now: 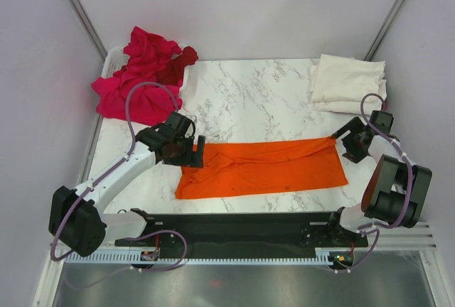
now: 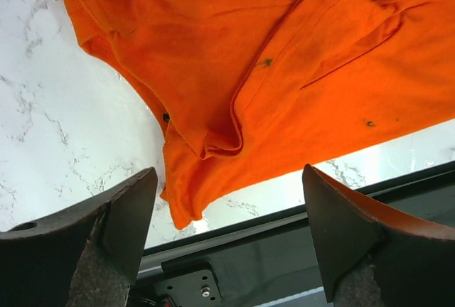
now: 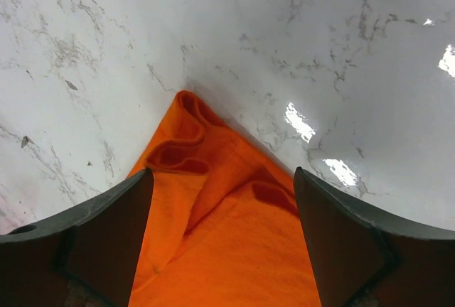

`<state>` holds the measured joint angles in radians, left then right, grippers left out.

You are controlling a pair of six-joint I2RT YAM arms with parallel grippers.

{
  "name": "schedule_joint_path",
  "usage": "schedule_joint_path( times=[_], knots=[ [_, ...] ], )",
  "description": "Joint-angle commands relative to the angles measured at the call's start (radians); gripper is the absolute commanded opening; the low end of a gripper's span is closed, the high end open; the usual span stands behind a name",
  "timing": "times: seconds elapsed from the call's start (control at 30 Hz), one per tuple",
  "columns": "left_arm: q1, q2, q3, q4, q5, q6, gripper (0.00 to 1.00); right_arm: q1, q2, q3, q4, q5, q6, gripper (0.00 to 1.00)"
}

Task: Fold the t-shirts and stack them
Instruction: Fold the tshirt

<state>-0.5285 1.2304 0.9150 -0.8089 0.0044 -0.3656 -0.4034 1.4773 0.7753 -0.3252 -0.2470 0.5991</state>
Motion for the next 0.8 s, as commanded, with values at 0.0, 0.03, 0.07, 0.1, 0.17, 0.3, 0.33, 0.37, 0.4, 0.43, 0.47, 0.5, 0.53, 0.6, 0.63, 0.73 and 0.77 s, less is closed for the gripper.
schedule_joint_path(
  times=[0.0,0.03,0.07,0.1,0.17,0.3,0.33,0.37,0.4,0.43,0.47,0.5,0.53,0.6,0.63,0.73,0.77],
  knots=[
    [-0.002,-0.037,0.081,-0.036,0.017,-0.03,0.9,-0.006,-0.086,0.012,-0.002,0.064,0.016,0.88],
    [-0.002,-0.035,0.085,-0.035,0.005,-0.032,0.89,-0.005,-0.101,0.012,-0.002,0.066,0.019,0.88],
    [-0.001,-0.031,0.085,-0.032,-0.003,-0.033,0.87,-0.005,-0.135,0.01,0.002,0.06,0.024,0.88],
    [0.001,-0.011,0.087,-0.033,-0.038,-0.029,0.85,-0.002,-0.155,0.007,0.0,0.061,0.027,0.86],
    [0.004,0.01,0.085,-0.023,-0.053,-0.024,0.79,0.009,-0.236,-0.001,0.009,0.072,0.036,0.85],
    [0.015,0.058,0.078,0.028,-0.052,-0.024,0.72,0.041,-0.379,-0.045,0.044,0.101,0.059,0.81],
    [0.018,0.072,0.078,0.039,-0.05,-0.026,0.7,0.046,-0.399,-0.057,0.064,0.089,0.068,0.79],
    [0.024,0.079,0.074,0.068,-0.05,-0.027,0.68,0.052,-0.41,-0.073,0.121,0.06,0.076,0.75],
    [0.028,0.087,0.073,0.082,-0.049,-0.029,0.67,0.086,-0.399,-0.082,0.136,0.022,0.08,0.69],
    [0.035,0.105,0.065,0.095,-0.044,-0.03,0.65,0.112,-0.378,-0.073,0.141,0.003,0.074,0.65],
    [0.042,0.116,0.059,0.126,-0.043,-0.035,0.64,0.177,-0.314,-0.059,0.144,-0.009,0.064,0.6],
    [0.047,0.129,0.052,0.14,-0.037,-0.039,0.63,0.211,-0.275,-0.027,0.146,-0.03,0.051,0.58],
    [0.05,0.159,0.039,0.154,-0.032,-0.042,0.62,0.242,-0.205,-0.012,0.146,-0.037,0.027,0.56],
    [0.055,0.193,0.022,0.195,-0.029,-0.052,0.62,0.311,-0.138,0.024,0.147,-0.051,0.007,0.52],
    [0.056,0.208,0.016,0.203,-0.029,-0.056,0.61,0.325,-0.082,0.028,0.152,-0.046,-0.007,0.5],
    [0.059,0.273,0.022,0.226,-0.041,-0.072,0.61,0.35,0.003,0.024,0.164,-0.034,-0.013,0.47],
    [0.059,0.3,0.022,0.231,-0.053,-0.081,0.61,0.353,0.015,0.004,0.176,-0.032,-0.015,0.47]
  ],
)
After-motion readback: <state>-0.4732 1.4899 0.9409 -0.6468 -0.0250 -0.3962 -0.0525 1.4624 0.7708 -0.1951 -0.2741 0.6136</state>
